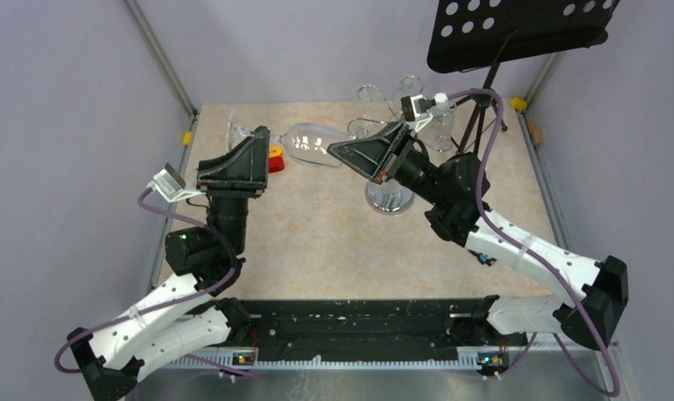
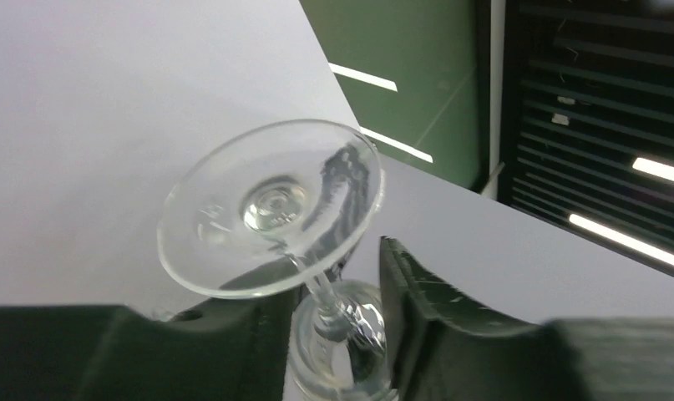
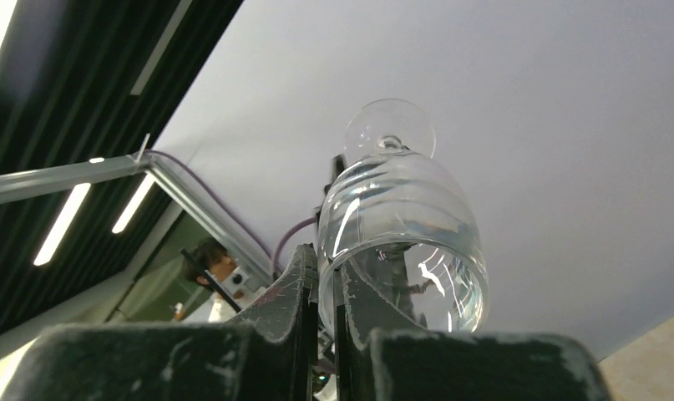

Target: Take the wine glass off the wine glass rack

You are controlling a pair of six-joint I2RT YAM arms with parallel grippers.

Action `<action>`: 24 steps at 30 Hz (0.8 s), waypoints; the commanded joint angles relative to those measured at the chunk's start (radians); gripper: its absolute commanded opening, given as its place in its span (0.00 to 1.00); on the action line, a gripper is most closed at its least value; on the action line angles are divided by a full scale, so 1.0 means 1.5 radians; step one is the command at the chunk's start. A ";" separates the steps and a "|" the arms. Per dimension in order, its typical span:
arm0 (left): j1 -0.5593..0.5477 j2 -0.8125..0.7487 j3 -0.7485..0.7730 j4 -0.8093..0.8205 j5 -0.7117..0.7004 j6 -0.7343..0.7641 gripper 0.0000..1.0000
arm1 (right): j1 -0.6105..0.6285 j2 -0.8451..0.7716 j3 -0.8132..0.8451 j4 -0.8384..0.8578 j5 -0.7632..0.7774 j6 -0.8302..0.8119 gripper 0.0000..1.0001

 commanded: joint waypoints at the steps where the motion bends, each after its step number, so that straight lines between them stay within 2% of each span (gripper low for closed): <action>1: -0.006 -0.041 0.006 -0.080 0.069 0.065 0.64 | -0.004 0.020 0.056 -0.069 0.039 -0.111 0.00; 6: -0.006 -0.096 0.004 -0.234 0.080 0.093 0.79 | -0.003 0.040 0.124 -0.175 0.052 -0.230 0.00; 12: -0.006 -0.170 0.007 -0.431 0.026 0.146 0.82 | 0.007 0.092 0.247 -0.405 0.093 -0.418 0.00; 14: -0.006 -0.187 0.015 -0.493 -0.015 0.177 0.82 | 0.026 0.112 0.288 -0.478 0.128 -0.490 0.00; 19: -0.006 -0.206 0.049 -0.604 -0.202 0.224 0.81 | 0.082 0.182 0.418 -0.698 0.219 -0.650 0.00; 24: -0.006 -0.192 0.090 -0.674 -0.322 0.256 0.80 | 0.129 0.289 0.561 -0.894 0.290 -0.736 0.00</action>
